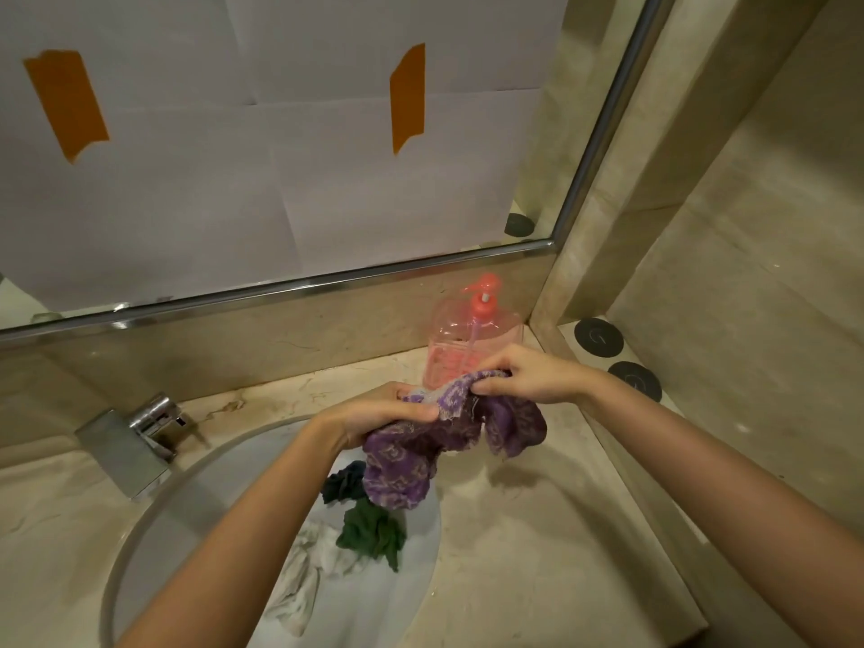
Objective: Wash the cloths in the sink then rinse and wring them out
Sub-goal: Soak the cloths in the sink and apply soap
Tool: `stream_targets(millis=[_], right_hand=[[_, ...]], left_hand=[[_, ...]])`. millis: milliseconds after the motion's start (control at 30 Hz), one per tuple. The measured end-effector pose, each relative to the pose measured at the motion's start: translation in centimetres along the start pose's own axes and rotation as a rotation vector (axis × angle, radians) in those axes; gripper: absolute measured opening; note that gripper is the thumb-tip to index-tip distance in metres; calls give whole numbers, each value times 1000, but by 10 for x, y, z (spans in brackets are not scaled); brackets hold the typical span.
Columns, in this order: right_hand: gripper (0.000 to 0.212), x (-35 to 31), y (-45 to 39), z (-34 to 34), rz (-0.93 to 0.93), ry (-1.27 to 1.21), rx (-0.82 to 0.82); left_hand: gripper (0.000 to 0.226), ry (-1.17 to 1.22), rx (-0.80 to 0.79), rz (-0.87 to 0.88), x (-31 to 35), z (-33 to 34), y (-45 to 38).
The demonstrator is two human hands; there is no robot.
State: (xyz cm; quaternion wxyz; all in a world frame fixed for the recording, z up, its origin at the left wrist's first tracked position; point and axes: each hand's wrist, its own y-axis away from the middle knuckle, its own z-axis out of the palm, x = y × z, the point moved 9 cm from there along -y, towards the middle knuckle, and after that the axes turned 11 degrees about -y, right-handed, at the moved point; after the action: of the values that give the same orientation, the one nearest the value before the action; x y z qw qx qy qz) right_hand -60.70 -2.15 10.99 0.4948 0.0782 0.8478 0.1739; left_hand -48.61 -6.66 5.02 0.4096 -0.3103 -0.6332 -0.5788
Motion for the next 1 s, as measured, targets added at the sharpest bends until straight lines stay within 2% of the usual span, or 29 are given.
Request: stream_targets(millis=[133, 233, 333, 433, 533, 600, 800, 933, 1000], right_hand=[[65, 14, -1, 2, 148, -26, -101], [45, 23, -2, -1, 263, -63, -114], [40, 25, -9, -1, 295, -204, -70], [47, 18, -20, -13, 220, -289, 128], [48, 10, -25, -28, 145, -349, 342], [45, 11, -29, -21, 187, -446, 332], [35, 10, -47, -5, 275, -656, 255], [37, 4, -46, 2, 266, -634, 103], [26, 4, -45, -11, 227, -447, 221]], left_hand=[[68, -57, 16, 27, -4, -8, 0], [43, -80, 88, 17, -4, -17, 0], [45, -71, 133, 32, 0, -22, -1], [54, -60, 198, 13, -6, -29, -2], [47, 11, 285, -3, -11, -37, -3], [47, 129, 301, 10, -11, -36, -5], [55, 506, 215, -2, -7, -18, -13], [46, 554, 272, 36, -1, -18, -19], [43, 535, 360, 39, -3, -26, -22]])
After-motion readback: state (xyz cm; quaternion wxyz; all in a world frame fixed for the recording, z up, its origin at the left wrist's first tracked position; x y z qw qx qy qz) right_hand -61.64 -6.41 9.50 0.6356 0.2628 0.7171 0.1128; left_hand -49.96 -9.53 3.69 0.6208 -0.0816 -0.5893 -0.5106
